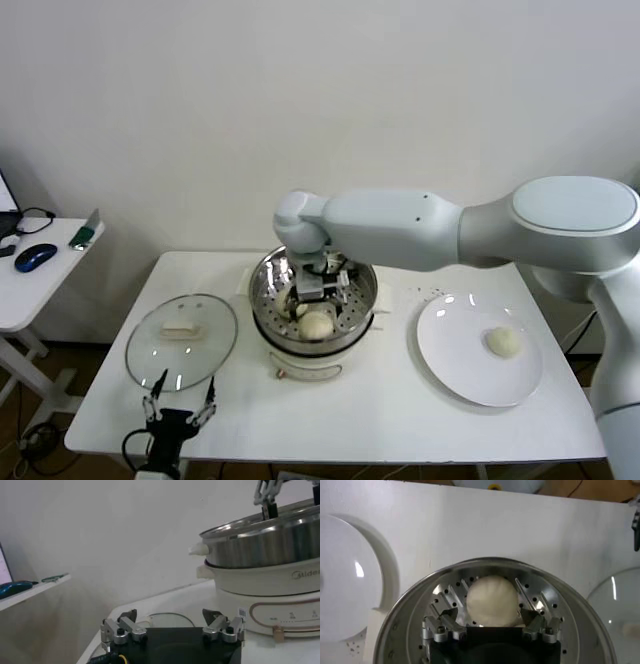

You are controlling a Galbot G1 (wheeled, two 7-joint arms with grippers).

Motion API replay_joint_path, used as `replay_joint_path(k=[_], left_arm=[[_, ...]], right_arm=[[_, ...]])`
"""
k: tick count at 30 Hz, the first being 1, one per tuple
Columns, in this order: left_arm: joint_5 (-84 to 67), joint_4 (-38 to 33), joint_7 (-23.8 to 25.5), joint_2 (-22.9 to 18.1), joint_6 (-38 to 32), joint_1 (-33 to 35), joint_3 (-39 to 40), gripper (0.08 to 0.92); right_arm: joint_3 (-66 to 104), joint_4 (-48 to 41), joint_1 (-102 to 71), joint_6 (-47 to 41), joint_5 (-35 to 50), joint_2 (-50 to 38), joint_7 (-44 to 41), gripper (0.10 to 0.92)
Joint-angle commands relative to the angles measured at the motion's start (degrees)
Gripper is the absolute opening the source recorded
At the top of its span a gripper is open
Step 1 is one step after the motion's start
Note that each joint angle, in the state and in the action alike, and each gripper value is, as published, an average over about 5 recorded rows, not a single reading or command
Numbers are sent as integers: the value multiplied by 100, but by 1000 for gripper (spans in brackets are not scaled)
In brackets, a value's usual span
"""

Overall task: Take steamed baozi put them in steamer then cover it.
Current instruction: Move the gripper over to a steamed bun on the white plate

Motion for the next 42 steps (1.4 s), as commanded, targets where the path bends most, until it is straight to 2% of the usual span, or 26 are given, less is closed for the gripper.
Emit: replay_joint_path(k=[1, 3, 5, 10, 13, 19, 27, 35, 42], left_arm=[[10, -22, -1, 7, 11, -13, 7, 823], [14, -40, 0, 12, 18, -23, 15, 823], [22, -57, 1, 14, 23, -30, 28, 823], [42, -73, 4, 9, 37, -68, 57, 823], [46, -74, 6, 10, 50, -100, 66, 823], [58, -37, 10, 6, 64, -123, 65, 823], [75, -30, 13, -13, 77, -68, 12, 823], [178, -76, 11, -100, 169, -79, 48, 823], [307, -39, -4, -132, 207, -133, 120, 823]], right_arm=[[-146, -29, 658, -799, 429, -695, 970, 823], [-621, 114, 1003, -1580, 978, -1047, 1445, 823], [-943, 252, 1207, -2311, 1596, -1447, 1484, 823], [-1080, 410, 1196, -3539, 2475, -2509, 1168, 823], [-1025, 429, 1014, -4003, 2677, -3096, 1075, 823], [-712, 242, 336, -4158, 2243, -4111, 841, 823], [755, -218, -1620, -3951, 1025, -4933, 665, 823], [1936, -898, -2916, -3677, 266, -4951, 585, 823], [2355, -1465, -3306, -3535, 44, -4583, 596, 823]])
